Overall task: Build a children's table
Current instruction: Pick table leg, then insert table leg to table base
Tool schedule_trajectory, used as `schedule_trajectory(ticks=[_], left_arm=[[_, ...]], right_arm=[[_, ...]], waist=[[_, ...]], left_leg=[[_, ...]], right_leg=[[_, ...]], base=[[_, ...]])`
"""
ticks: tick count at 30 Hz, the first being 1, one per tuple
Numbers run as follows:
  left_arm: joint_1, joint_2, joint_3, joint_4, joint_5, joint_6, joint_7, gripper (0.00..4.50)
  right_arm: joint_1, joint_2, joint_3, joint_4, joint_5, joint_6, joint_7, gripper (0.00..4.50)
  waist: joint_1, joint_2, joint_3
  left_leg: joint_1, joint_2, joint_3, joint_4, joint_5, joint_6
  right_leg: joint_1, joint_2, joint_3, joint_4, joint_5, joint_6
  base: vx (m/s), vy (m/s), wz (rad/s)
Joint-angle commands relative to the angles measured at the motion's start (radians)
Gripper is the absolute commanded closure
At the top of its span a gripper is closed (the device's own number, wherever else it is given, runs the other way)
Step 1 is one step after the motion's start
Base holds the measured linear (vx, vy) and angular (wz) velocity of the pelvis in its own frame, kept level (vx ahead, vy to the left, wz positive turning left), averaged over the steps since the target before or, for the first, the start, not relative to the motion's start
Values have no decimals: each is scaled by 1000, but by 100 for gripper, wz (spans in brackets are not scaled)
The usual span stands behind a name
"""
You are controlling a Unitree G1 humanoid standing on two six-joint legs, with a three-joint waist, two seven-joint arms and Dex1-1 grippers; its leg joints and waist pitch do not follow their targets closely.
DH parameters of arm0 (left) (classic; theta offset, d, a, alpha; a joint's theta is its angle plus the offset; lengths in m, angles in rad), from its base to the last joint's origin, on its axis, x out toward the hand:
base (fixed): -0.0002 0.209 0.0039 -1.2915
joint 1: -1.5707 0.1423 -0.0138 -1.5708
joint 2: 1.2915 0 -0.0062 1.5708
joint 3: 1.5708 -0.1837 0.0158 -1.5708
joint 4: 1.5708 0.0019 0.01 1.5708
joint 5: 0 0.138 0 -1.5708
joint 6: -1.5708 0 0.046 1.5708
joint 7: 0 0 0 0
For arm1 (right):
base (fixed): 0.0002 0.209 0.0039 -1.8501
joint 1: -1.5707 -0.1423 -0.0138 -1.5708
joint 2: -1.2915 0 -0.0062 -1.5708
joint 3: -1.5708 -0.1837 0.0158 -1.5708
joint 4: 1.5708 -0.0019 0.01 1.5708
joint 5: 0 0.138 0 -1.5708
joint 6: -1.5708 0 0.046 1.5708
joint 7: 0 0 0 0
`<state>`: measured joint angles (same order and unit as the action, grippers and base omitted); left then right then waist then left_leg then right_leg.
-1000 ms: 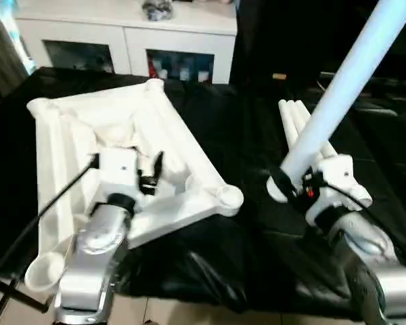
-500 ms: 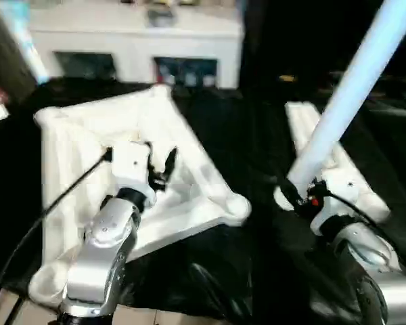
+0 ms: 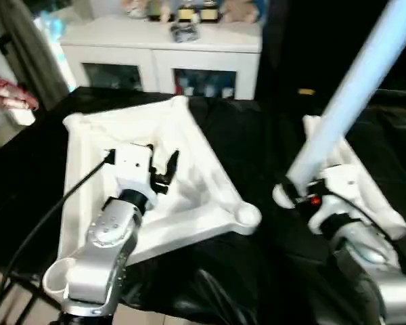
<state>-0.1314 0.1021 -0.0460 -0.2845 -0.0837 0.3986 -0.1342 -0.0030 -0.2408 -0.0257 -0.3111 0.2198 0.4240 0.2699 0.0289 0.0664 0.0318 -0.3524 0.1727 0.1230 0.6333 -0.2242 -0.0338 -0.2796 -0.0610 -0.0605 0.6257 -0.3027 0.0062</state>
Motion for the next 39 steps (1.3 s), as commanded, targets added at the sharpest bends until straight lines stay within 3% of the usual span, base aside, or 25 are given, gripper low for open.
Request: schedule_trajectory(ticks=[1,2,3,4,5,6,7,8,9,10,11,12,13,14,17,19,20,23,25,29,30,31,32,36,39], left_arm=[[-6,4,0,-2,-14,5,-31,149],[-5,10,-5,-3,-22,14,-47,149],[-5,18,-11,-4,-30,24,-62,149],[-5,43,-31,-4,-48,28,-114,149],[-7,72,-53,0,-62,33,-169,149],[-9,91,-68,3,-71,33,-203,149],[-15,116,-83,8,-88,44,-255,149],[-24,145,-102,15,-92,56,-301,149],[-32,167,-117,21,-94,62,-338,149],[-41,187,-131,31,-93,67,-374,149],[-41,187,-131,31,-93,67,-375,149],[-57,214,-157,48,-88,76,-422,149],[-66,229,-170,57,-86,82,-448,149],[-82,242,-191,73,-99,98,-493,149],[-120,255,-249,124,-111,114,-567,149],[-137,250,-271,153,-107,117,-581,149],[-169,232,-293,212,-85,132,-573,149],[-208,203,-307,293,-52,122,-556,149],[-245,179,-307,366,-43,145,-540,178],[-277,180,-317,416,-36,180,-534,199],[-282,183,-318,424,-33,188,-536,220],[-284,184,-319,429,-31,192,-539,224],[-281,189,-316,419,-35,203,-543,224],[-272,197,-308,395,-48,229,-567,262],[-261,209,-310,371,-61,243,-591,278]], right_arm=[[-10,-2,-11,-22,-4,7,-7,261],[-9,0,-14,-24,3,15,-8,261],[-8,2,-18,-26,10,23,-8,261],[-8,5,-28,-29,23,30,-6,261],[-8,9,-39,-33,46,41,2,261],[-9,11,-45,-36,61,47,8,261],[-12,7,-49,-38,78,64,18,261],[-14,-4,-47,-38,89,69,36,261],[-16,-14,-44,-38,95,70,52,261],[-18,-22,-43,-38,100,71,64,261],[-19,-22,-43,-38,100,71,64,261],[-25,-31,-44,-34,107,77,77,261],[-30,-35,-45,-32,111,82,83,261],[-42,-44,-45,-28,107,95,84,261],[-75,-57,-56,-15,120,120,91,261],[-89,-66,-58,-6,117,115,94,261],[-104,-72,-65,8,123,116,99,261],[-118,-75,-75,20,139,129,105,261],[-130,-76,-82,26,156,151,107,261],[-145,-79,-90,34,160,172,110,261],[-149,-83,-90,38,162,168,112,261],[-152,-85,-90,41,162,164,114,261],[-157,-86,-94,46,166,164,114,261],[-176,-88,-103,61,193,178,136,261],[-195,-88,-103,80,203,191,152,261]], waist=[[-18,4,-59],[-10,-6,-66],[5,-14,-82],[14,-19,-92],[17,-22,-96],[23,-17,-92],[21,-20,-86],[26,-19,-69],[26,-18,-62],[25,-15,-52],[24,-19,-45],[23,-13,-38],[20,-17,-30],[18,-22,-22],[16,-27,-26],[13,-25,-28],[8,-30,-28],[3,-31,-33],[-2,-33,-42],[1,-33,-49],[4,-32,-60],[4,-32,-63],[7,-33,-60],[13,-33,-65],[14,-46,-55]], left_leg=[[45,67,-36,-82,-52,138],[20,59,-31,-59,126,191],[-1,37,-26,-33,352,219],[-10,29,-32,-21,537,212],[-11,23,-31,-16,585,198],[-12,22,-29,-17,563,158],[-18,23,-26,-23,515,141],[-22,30,-13,-48,245,90],[-25,33,-11,-58,146,73],[-16,39,-7,-76,-31,32],[-13,40,-4,-85,-107,17],[-3,43,-1,-98,-230,-18],[-1,42,1,-105,-285,-34],[8,38,4,-112,-384,-72],[4,36,5,-118,-360,-79],[1,38,6,-119,-330,-74],[2,37,8,-117,-327,-72],[-4,36,10,-114,-289,-57],[-17,34,10,-109,-205,-34],[-20,33,15,-103,-151,-3],[-21,34,16,-95,-83,15],[-24,33,16,-91,-43,29],[-27,32,20,-87,1,65],[-29,35,24,-80,26,108],[-28,39,28,-88,-48,99]], right_leg=[[-16,-41,21,-50,83,-201],[-12,-56,29,-37,255,-197],[-2,-60,40,-15,477,-176],[-9,-57,43,7,652,-147],[-14,-51,43,11,697,-129],[-29,-50,42,12,682,-110],[-29,-52,41,7,644,-108],[-35,-63,42,-20,417,-125],[-33,-67,42,-27,328,-134],[-37,-70,46,-44,160,-151],[-39,-70,49,-53,84,-154],[-43,-74,54,-64,-52,-160],[-47,-74,56,-74,-128,-154],[-53,-83,63,-94,-331,-119],[-50,-85,64,-101,-376,-86],[-54,-86,62,-100,-343,-91],[-56,-83,63,-100,-337,-95],[-53,-83,63,-97,-295,-110],[-44,-80,58,-87,-201,-126],[-43,-77,57,-78,-77,-159],[-43,-75,56,-66,32,-175],[-42,-73,55,-60,96,-183],[-45,-72,52,-54,189,-211],[-47,-74,52,-48,238,-236],[-50,-77,51,-58,121,-240]], base=[[55,61,10],[65,54,4],[65,54,4],[0,0,0],[0,0,0],[0,0,0],[0,0,0],[-74,4,-4],[-74,4,-4],[-96,-3,-1],[-102,-9,3],[-102,-9,3],[-116,-11,0],[-65,-5,-1],[-101,-6,-7],[-34,-1,-4],[0,0,0],[0,0,0],[0,0,0],[0,0,0],[0,0,0],[0,0,0],[0,0,0],[0,0,0],[0,0,0]])
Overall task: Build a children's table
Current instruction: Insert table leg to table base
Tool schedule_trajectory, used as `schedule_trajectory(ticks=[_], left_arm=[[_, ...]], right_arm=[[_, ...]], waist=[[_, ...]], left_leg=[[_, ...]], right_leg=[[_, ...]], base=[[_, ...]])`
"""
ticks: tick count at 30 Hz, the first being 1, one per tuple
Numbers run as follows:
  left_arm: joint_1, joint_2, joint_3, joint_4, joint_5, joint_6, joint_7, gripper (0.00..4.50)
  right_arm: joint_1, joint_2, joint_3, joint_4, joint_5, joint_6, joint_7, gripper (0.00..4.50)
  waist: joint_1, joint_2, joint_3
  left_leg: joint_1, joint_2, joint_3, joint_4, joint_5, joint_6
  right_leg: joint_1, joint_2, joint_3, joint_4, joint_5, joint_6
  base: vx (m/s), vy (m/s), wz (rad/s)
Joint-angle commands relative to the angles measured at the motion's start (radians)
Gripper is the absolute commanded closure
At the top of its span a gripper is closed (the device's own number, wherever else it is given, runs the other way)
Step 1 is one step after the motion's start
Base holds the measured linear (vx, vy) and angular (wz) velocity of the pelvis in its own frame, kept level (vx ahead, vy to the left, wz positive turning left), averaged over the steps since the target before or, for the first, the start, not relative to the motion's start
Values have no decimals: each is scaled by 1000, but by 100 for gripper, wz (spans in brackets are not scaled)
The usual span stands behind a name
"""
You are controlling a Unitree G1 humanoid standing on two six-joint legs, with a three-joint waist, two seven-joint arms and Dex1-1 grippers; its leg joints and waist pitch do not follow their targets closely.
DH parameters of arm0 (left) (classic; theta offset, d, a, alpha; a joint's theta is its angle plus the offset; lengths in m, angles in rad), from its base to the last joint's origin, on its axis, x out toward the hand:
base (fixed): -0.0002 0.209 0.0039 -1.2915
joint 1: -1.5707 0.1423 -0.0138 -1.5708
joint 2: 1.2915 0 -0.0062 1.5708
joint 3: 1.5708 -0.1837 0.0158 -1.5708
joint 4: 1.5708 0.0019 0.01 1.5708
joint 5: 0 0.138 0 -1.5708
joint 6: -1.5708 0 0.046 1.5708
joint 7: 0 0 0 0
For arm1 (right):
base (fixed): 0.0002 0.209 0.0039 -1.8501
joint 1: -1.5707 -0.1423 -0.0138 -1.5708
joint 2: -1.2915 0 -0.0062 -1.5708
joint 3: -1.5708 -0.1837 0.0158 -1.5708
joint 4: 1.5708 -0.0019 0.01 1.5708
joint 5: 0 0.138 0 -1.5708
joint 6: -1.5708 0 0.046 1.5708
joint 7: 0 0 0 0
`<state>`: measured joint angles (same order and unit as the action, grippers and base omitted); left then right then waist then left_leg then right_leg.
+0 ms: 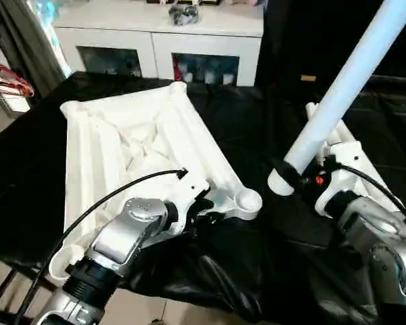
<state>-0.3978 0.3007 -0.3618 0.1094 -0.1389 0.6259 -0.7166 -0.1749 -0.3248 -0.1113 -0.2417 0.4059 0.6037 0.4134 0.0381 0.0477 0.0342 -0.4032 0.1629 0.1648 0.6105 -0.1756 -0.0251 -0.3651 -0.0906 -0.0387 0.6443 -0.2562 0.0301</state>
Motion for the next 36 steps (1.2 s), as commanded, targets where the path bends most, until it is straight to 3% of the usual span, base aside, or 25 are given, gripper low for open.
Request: schedule_trajectory(ticks=[1,2,3,4,6,7,8,18,22,25,27,28,36], left_arm=[[7,13,6,-28,-11,22,-14,288],[8,14,5,-29,-10,22,-14,304],[9,18,1,-31,-7,23,-17,308],[10,23,-1,-32,-4,25,-18,315],[12,30,-1,-35,1,34,-19,341],[12,30,-1,-36,1,36,-19,350],[12,30,0,-37,0,38,-20,355],[19,56,-21,-36,3,31,-60,441],[20,57,-21,-39,3,30,-63,450],[27,65,-33,-55,-2,-9,-101,450],[29,71,-45,-62,0,-28,-120,450],[31,74,-53,-66,1,-42,-133,450],[29,75,-56,-69,-3,-90,-158,450]], right_arm=[[-28,-5,-18,17,17,14,10,261],[-30,-5,-17,19,16,14,10,261],[-36,-6,-14,27,12,13,10,261],[-43,-8,-8,34,7,13,10,261],[-58,-15,14,46,12,11,24,261],[-60,-17,18,47,13,16,29,261],[-63,-19,23,49,14,22,35,261],[-128,-41,136,143,-8,8,171,261],[-136,-40,145,155,-11,10,176,261],[-158,-28,163,210,-18,3,200,261],[-163,-31,180,238,-31,-4,217,261],[-165,-34,191,256,-38,-6,229,261],[-177,-43,217,312,-53,-13,255,261]], waist=[[5,-21,-54],[4,-19,-51],[3,-25,-50],[4,-22,-49],[3,-29,-48],[4,-26,-48],[3,-32,-47],[1,-34,-48],[1,-37,-50],[0,-47,-49],[2,-42,-47],[2,-48,-47],[7,-49,-46]], left_leg=[[25,50,-13,-69,-127,75],[29,53,-11,-72,-151,56],[29,53,-9,-73,-161,49],[30,54,-10,-76,-171,34],[29,55,-8,-77,-178,21],[30,55,-9,-78,-179,15],[28,55,-9,-79,-177,12],[24,54,-8,-75,-140,27],[24,54,-6,-73,-104,44],[24,54,-4,-72,-117,48],[26,57,-4,-75,-125,43],[26,57,-3,-75,-123,41],[28,59,-2,-76,-129,29]], right_leg=[[32,-48,29,-80,12,-262],[28,-46,30,-85,-36,-254],[27,-46,31,-88,-52,-249],[26,-47,32,-88,-77,-240],[25,-47,33,-89,-86,-230],[24,-47,33,-89,-88,-227],[25,-46,34,-90,-81,-223],[27,-48,34,-84,-24,-237],[29,-47,33,-78,42,-253],[29,-49,34,-82,9,-259],[26,-48,33,-83,-11,-257],[26,-47,33,-82,-9,-257],[26,-49,35,-81,-9,-254]], base=[[0,0,0],[0,0,0],[0,0,0],[0,0,0],[0,0,0],[0,0,0],[0,0,0],[0,0,0],[0,0,0],[0,0,0],[0,0,0],[0,0,0],[0,0,0]])
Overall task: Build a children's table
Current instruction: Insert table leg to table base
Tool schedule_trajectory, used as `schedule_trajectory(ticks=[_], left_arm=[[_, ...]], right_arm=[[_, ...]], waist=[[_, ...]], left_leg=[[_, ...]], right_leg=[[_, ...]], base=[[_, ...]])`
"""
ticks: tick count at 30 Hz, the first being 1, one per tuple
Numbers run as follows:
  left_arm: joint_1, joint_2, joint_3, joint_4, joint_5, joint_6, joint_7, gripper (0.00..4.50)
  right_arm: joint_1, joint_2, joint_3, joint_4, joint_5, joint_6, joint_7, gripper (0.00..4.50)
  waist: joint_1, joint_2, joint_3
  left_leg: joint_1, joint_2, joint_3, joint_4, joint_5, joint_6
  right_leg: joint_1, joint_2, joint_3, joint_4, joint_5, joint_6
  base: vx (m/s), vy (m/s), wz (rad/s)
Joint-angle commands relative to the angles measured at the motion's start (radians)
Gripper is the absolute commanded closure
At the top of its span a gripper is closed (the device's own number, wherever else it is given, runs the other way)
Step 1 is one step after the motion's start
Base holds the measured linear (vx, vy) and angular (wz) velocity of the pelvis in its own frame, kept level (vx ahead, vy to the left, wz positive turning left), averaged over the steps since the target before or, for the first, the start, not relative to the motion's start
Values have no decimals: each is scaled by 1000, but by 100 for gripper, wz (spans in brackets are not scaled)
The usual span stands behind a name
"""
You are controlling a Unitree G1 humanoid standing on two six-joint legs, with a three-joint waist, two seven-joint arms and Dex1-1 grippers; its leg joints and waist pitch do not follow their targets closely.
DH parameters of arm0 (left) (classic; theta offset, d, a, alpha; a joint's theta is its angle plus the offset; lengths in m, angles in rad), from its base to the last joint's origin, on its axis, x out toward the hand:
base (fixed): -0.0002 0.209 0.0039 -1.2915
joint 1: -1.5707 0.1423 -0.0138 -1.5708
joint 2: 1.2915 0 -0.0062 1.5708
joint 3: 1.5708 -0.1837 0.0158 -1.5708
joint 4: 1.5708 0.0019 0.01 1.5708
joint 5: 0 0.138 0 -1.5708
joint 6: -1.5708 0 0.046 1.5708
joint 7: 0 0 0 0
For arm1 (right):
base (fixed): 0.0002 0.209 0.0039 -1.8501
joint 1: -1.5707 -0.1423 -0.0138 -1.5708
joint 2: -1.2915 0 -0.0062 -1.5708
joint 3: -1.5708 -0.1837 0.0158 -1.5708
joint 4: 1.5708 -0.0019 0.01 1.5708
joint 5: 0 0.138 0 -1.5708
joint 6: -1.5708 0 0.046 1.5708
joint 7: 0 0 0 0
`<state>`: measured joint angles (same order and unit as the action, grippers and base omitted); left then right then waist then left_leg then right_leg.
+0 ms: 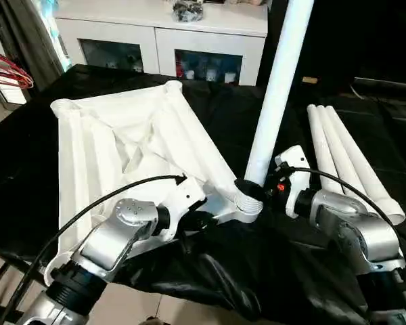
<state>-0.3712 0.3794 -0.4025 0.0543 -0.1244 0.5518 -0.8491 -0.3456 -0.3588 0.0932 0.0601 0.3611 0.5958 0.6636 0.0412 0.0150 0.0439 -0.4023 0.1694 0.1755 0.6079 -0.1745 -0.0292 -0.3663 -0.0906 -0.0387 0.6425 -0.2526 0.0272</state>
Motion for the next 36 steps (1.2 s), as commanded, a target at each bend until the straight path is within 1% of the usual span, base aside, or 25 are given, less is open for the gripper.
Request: schedule_trajectory(ticks=[1,7,9,10,11,12,13,14,15,16,17,18,19,21,22,24,25,26,29,30,31,33,34,35,36], left_arm=[[-2,-3,-16,-7,-15,-41,-38,450],[-25,-5,-17,30,-8,-98,-67,450],[-40,-8,-16,57,0,-120,-71,450],[-48,-11,-13,73,3,-132,-72,450],[-56,-13,-10,86,4,-136,-73,450],[-60,-14,-9,91,4,-137,-73,450],[-64,-14,-8,99,5,-137,-72,450],[-65,-14,-8,101,6,-137,-71,450],[-68,-14,-8,107,7,-137,-69,450],[-68,-14,-8,107,7,-137,-69,450],[-71,-15,-6,114,10,-140,-68,450],[-71,-15,-6,115,10,-140,-68,450],[-75,-17,-4,123,12,-142,-66,450],[-95,-34,10,171,23,-162,-52,450],[-100,-37,13,181,25,-166,-50,450],[-104,-39,14,188,27,-169,-51,450],[-112,-43,17,202,31,-171,-48,450],[-114,-43,17,206,32,-171,-47,450],[-119,-46,18,217,35,-177,-43,450],[-122,-48,19,224,37,-180,-42,450],[-124,-49,19,228,38,-182,-43,450],[-128,-51,19,236,40,-189,-51,450],[-129,-51,18,239,43,-192,-53,450],[-130,-52,17,243,45,-196,-58,450],[-131,-52,16,243,46,-197,-60,450]], right_arm=[[-10,-12,17,19,-9,-5,11,261],[-6,-18,16,37,-17,-15,34,261],[0,-20,12,44,-22,-27,38,261],[4,-19,9,49,-24,-37,37,261],[6,-18,6,55,-25,-44,36,261],[7,-17,4,58,-25,-47,36,261],[13,-13,-6,62,-19,-52,32,261],[17,-11,-11,63,-15,-55,31,261],[26,-6,-23,67,-6,-62,30,261],[26,-6,-23,67,-6,-62,30,261],[34,0,-34,71,1,-70,31,261],[36,0,-35,72,2,-71,30,261],[47,6,-46,79,7,-80,29,261],[92,36,-91,117,25,-136,17,261],[100,41,-101,126,28,-150,12,261],[102,43,-105,133,28,-158,10,261],[122,53,-123,137,36,-183,7,261],[129,57,-129,136,39,-191,7,261],[150,64,-139,126,42,-204,5,261],[160,64,-140,123,37,-212,3,261],[165,65,-140,123,34,-218,3,261],[175,57,-119,115,12,-236,6,261],[180,51,-103,103,0,-240,8,261],[181,44,-82,87,-14,-242,10,261],[180,41,-73,80,-21,-240,10,261]], waist=[[4,-17,-56],[5,-17,-57],[7,-13,-56],[8,-15,-56],[10,-8,-56],[9,-10,-55],[11,-6,-54],[12,-9,-53],[13,-5,-53],[14,-8,-54],[16,-4,-54],[16,-6,-54],[16,0,-54],[17,3,-55],[20,5,-55],[19,2,-54],[20,8,-54],[21,8,-53],[21,9,-52],[21,12,-52],[21,10,-52],[22,14,-51],[23,11,-51],[23,14,-51],[22,13,-51]], left_leg=[[26,52,-13,-74,-130,34],[26,51,-12,-73,-122,40],[27,52,-13,-74,-133,35],[28,53,-12,-75,-141,30],[29,52,-13,-75,-151,24],[29,52,-12,-76,-160,21],[30,53,-14,-77,-175,12],[31,53,-13,-78,-195,5],[31,53,-13,-79,-200,1],[32,54,-14,-80,-207,-3],[33,54,-14,-81,-212,-6],[32,54,-14,-81,-213,-7],[31,54,-15,-83,-217,-10],[32,54,-15,-82,-228,-12],[34,53,-14,-82,-241,-14],[30,53,-16,-85,-240,-11],[32,54,-16,-85,-249,-11],[37,55,-14,-85,-271,-15],[32,56,-17,-90,-273,-18],[33,56,-17,-90,-276,-20],[34,56,-17,-90,-287,-24],[34,56,-17,-92,-296,-26],[35,56,-17,-92,-300,-26],[32,56,-18,-94,-291,-28],[31,56,-18,-94,-288,-27]], right_leg=[[27,-48,35,-80,-15,-249],[28,-49,35,-79,-2,-250],[26,-50,35,-80,-20,-249],[26,-50,35,-81,-26,-248],[25,-51,36,-81,-34,-248],[24,-49,36,-84,-43,-247],[24,-51,36,-84,-58,-246],[23,-52,37,-87,-79,-243],[22,-52,38,-87,-85,-241],[22,-52,38,-88,-91,-238],[21,-51,38,-89,-93,-236],[21,-52,38,-89,-91,-236],[21,-50,37,-89,-84,-236],[20,-53,38,-89,-75,-241],[18,-53,38,-91,-88,-243],[22,-52,36,-93,-99,-238],[19,-53,36,-93,-118,-235],[14,-55,38,-98,-148,-233],[17,-54,37,-98,-166,-223],[16,-54,37,-100,-170,-220],[14,-55,38,-102,-176,-218],[14,-56,38,-103,-193,-213],[12,-55,39,-106,-204,-207],[15,-55,38,-104,-198,-203],[16,-54,38,-104,-193,-202]], base=[[0,0,0],[0,0,0],[0,0,0],[0,0,0],[0,0,0],[0,0,0],[0,0,0],[0,0,0],[0,0,0],[0,0,0],[0,0,0],[0,0,0],[0,0,0],[0,0,0],[0,0,0],[0,0,0],[0,0,0],[0,0,0],[0,0,0],[0,0,0],[0,0,0],[0,0,0],[0,0,0],[0,0,0],[0,0,0]])
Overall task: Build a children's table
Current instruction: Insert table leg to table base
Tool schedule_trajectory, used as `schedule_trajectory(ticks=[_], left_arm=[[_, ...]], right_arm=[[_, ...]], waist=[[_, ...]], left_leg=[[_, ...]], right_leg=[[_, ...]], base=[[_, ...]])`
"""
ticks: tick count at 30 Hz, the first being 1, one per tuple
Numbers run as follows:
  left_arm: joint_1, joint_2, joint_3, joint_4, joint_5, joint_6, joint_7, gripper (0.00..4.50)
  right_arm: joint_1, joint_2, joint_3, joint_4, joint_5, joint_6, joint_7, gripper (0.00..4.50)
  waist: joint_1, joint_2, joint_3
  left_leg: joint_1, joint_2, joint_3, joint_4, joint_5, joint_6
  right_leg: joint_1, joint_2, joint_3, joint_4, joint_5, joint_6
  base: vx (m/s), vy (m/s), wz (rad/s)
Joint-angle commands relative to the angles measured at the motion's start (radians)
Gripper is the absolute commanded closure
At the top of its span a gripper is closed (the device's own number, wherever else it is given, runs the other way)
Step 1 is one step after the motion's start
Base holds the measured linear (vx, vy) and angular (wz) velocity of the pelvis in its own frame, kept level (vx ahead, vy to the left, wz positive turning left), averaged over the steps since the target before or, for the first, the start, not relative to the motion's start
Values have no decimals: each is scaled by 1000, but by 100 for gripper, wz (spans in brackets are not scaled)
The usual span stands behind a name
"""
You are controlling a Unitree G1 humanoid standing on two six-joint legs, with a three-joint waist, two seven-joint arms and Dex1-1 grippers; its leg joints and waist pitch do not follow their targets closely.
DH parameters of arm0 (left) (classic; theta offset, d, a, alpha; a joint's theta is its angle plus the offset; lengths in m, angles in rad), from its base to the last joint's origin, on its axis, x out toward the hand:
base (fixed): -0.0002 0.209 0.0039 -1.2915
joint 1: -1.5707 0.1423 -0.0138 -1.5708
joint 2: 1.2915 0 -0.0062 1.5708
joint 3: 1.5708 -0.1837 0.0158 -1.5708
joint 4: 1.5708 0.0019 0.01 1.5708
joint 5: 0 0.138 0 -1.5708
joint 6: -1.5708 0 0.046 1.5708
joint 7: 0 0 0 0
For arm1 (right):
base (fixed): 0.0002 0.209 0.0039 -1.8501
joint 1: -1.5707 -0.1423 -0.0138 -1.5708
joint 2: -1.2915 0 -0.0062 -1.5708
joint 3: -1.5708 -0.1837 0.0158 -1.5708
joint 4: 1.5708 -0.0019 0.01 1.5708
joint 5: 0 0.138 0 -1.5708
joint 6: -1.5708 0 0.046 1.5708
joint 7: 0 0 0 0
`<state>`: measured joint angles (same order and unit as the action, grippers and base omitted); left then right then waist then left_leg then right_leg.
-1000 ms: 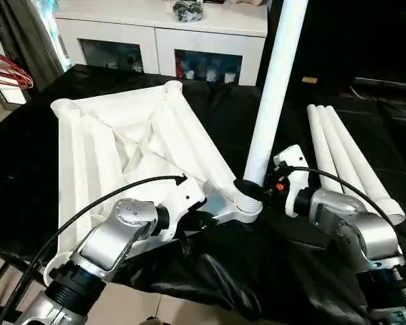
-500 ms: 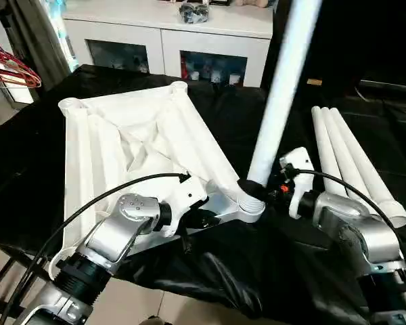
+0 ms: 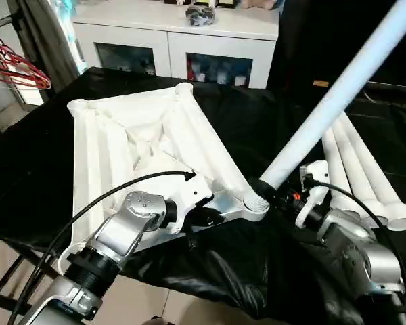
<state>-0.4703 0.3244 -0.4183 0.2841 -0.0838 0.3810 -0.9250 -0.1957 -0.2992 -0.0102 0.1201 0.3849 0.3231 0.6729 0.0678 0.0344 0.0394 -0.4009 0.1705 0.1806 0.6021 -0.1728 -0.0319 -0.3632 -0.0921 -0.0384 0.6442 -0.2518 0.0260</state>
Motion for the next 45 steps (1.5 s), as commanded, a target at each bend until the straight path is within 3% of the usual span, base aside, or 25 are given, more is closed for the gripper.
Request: schedule_trajectory(ticks=[1,8,11,15,17,20,22,23,24,25,33,37,45], left_arm=[[-32,3,32,14,6,-27,15,450],[-29,11,19,12,13,-43,-10,450],[-25,20,8,8,23,-53,-22,450],[-26,24,-1,9,27,-70,-36,450],[-30,27,-8,6,30,-79,-48,450],[-37,30,-13,6,29,-89,-64,450],[-38,41,-24,3,31,-120,-99,450],[-39,46,-29,2,33,-126,-108,450],[-39,46,-29,2,33,-126,-108,450],[-45,52,-36,9,42,-141,-126,450],[-77,62,-49,26,43,-186,-194,450],[-94,65,-51,50,50,-210,-222,450],[-132,37,-25,114,56,-196,-179,450]], right_arm=[[29,-20,35,16,-49,33,1,261],[-33,-48,106,52,-91,47,45,261],[-62,-65,136,84,-107,56,85,261],[-86,-85,161,113,-118,58,136,261],[-100,-98,175,132,-130,47,163,261],[-116,-111,188,147,-129,46,200,261],[-116,-125,206,149,-131,43,236,261],[-116,-129,210,151,-132,43,245,261],[-116,-129,210,151,-132,43,245,261],[-113,-135,220,157,-138,36,265,261],[-101,-151,261,182,-173,-18,329,261],[-95,-154,266,187,-176,-38,345,261],[-84,-126,248,207,-188,-66,306,261]], waist=[[-4,-6,-47],[-12,-9,-43],[-14,-6,-41],[-16,-7,-43],[-15,-18,-45],[-13,-13,-47],[-12,-29,-46],[-9,-21,-47],[-9,-20,-47],[-8,-25,-46],[-8,-21,-41],[-7,-21,-42],[-6,-19,-42]], left_leg=[[29,55,-23,-88,-284,-23],[27,55,-25,-91,-321,-29],[31,56,-26,-92,-346,-35],[29,57,-26,-92,-338,-33],[26,57,-24,-91,-303,-19],[27,58,-22,-89,-270,-6],[26,58,-20,-88,-259,6],[27,59,-20,-87,-255,10],[28,60,-20,-88,-254,10],[28,61,-20,-89,-258,9],[31,62,-21,-95,-279,-1],[31,61,-19,-94,-272,9],[32,64,-20,-97,-299,-4]], right_leg=[[12,-54,38,-105,-187,-201],[10,-54,37,-111,-251,-195],[5,-56,38,-113,-289,-190],[7,-55,39,-112,-261,-196],[11,-55,38,-108,-213,-205],[12,-53,37,-102,-150,-225],[14,-54,36,-103,-144,-228],[13,-56,37,-101,-145,-228],[12,-56,37,-102,-141,-230],[13,-55,37,-102,-142,-231],[12,-56,37,-101,-108,-240],[14,-57,37,-102,-94,-248],[14,-59,37,-104,-119,-255]], base=[[0,0,0],[0,0,0],[0,0,0],[0,0,0],[0,0,0],[0,0,0],[0,0,0],[0,0,0],[0,0,0],[0,0,0],[0,0,0],[0,0,0],[0,0,0]])
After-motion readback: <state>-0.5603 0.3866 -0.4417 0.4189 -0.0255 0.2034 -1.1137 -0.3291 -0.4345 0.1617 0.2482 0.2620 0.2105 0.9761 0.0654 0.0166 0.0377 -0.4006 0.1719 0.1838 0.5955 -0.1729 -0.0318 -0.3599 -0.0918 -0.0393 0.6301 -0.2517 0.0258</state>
